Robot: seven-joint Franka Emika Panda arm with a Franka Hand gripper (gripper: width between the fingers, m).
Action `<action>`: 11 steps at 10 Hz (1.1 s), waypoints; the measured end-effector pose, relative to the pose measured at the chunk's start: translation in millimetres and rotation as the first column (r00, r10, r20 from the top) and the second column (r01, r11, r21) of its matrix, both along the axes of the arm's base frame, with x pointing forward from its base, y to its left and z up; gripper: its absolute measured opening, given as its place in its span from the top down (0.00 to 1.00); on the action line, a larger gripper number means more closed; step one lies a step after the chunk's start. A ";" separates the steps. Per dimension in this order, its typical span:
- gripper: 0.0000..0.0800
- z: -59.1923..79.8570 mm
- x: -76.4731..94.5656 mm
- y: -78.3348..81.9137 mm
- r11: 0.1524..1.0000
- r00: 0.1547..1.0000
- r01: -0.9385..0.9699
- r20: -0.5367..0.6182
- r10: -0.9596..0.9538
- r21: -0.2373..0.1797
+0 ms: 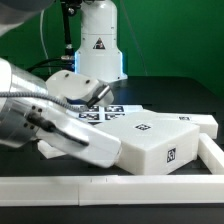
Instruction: Assemble cabinet
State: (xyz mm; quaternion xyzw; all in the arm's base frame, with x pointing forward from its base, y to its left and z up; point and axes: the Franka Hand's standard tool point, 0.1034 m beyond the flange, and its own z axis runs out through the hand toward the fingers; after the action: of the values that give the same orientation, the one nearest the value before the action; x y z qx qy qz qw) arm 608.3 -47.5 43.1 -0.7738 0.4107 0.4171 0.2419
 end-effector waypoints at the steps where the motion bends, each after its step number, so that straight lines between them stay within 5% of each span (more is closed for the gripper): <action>1: 0.00 -3.6 -1.5 1.2 1.000 1.000 0.007 -0.007 -0.007 -0.005; 5: 0.00 -23.4 -1.5 14.0 1.000 1.000 0.013 -0.007 -0.013 -0.021; 9: 0.00 -25.5 -5.4 17.9 1.000 1.000 0.007 -0.020 -0.007 -0.008; 10: 0.16 -25.7 -5.3 17.7 1.000 1.000 0.007 -0.020 -0.007 -0.009; 11: 0.16 -25.8 -5.3 17.6 1.000 1.000 0.007 -0.019 -0.007 -0.009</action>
Offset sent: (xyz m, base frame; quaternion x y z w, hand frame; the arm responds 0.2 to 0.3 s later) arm 0.0041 0.0155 -0.0168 -0.0021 0.0034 0.0140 0.9999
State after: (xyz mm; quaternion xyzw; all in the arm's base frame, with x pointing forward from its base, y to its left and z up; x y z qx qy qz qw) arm 603.1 -29.9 17.3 -0.7693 0.4178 0.4218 0.2360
